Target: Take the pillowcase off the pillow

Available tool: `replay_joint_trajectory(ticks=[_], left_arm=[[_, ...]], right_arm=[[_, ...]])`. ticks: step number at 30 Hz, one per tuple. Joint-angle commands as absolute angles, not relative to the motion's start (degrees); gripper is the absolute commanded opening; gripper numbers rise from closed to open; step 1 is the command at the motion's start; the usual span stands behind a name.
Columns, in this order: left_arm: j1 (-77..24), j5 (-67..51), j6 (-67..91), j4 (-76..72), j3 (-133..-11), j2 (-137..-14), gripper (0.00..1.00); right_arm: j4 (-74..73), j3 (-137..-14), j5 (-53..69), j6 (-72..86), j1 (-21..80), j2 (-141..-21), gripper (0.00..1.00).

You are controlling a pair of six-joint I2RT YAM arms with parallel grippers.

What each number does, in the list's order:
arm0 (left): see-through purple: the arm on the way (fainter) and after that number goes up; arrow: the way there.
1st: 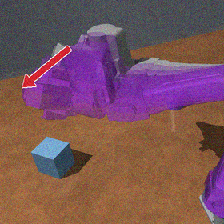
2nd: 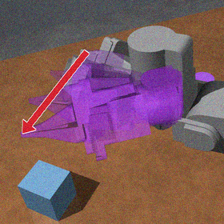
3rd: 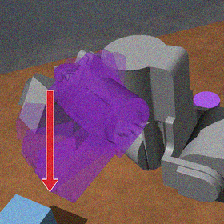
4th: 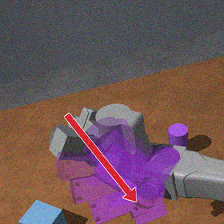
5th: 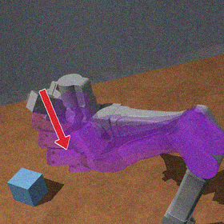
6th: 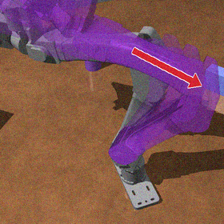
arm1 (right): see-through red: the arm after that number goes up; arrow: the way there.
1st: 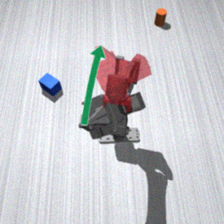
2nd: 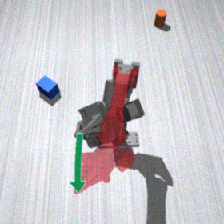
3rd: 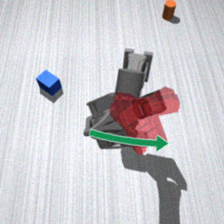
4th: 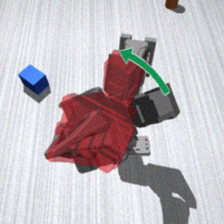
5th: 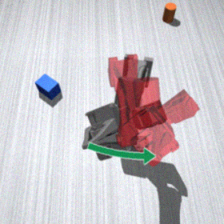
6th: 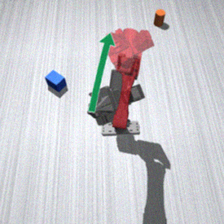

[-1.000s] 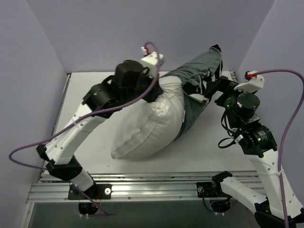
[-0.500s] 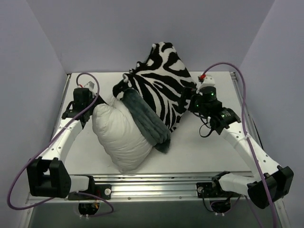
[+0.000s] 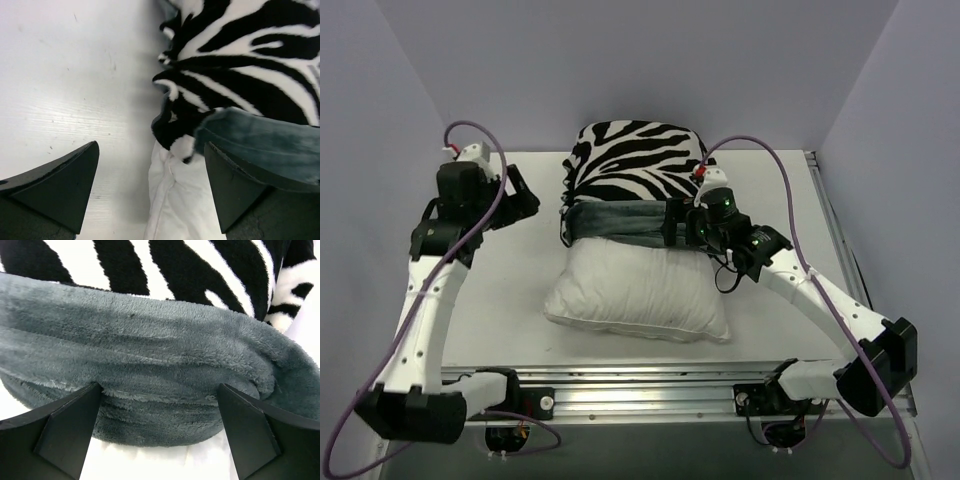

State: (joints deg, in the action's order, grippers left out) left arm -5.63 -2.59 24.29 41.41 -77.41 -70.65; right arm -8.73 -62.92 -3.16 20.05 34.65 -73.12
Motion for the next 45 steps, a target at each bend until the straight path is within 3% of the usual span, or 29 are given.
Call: replay_joint_trajectory(ticks=[1,6,11,14,19,22,30,38,45], left_arm=[[-6.0,2.5,22.8,47.4,-79.0,-62.5,0.94],[-6.7,-0.8,26.0,48.8,-72.4,-54.9,0.94],[-14.1,-7.0,36.0,44.8,-59.6,-47.0,0.94],[-21.3,-4.6,40.9,38.6,-53.6,-47.4,0.94],[-23.0,-2.9,46.5,25.5,-46.1,-54.6,0.94],[-20.6,1.6,45.8,21.7,-48.1,-61.5,0.94],[-12.0,-2.4,38.2,21.4,-65.2,-72.0,0.94],[-11.9,-1.7,34.2,30.8,-69.4,-63.7,0.94],[-21.3,-1.9,40.1,35.9,-58.2,-50.9,0.94]], right_arm=[[-6.8,-67.5,-5.4,16.3,37.3,-74.8,0.96],[-7.7,-72.0,-8.5,11.2,43.8,-78.7,0.96],[-8.6,-73.3,-11.2,10.9,44.8,-82.3,0.96],[-8.8,-72.9,-11.1,12.2,47.4,-84.8,0.95],[-5.0,-72.1,-4.7,17.9,51.6,-87.9,0.93],[-1.6,-72.9,-2.0,20.4,56.0,-90.2,0.92],[-4.4,-81.8,-3.5,18.4,59.9,-93.8,0.92],[-14.1,-87.2,-17.8,11.6,57.3,-90.7,0.95],[-14.4,-86.7,-13.0,7.6,51.5,-91.5,0.99]])
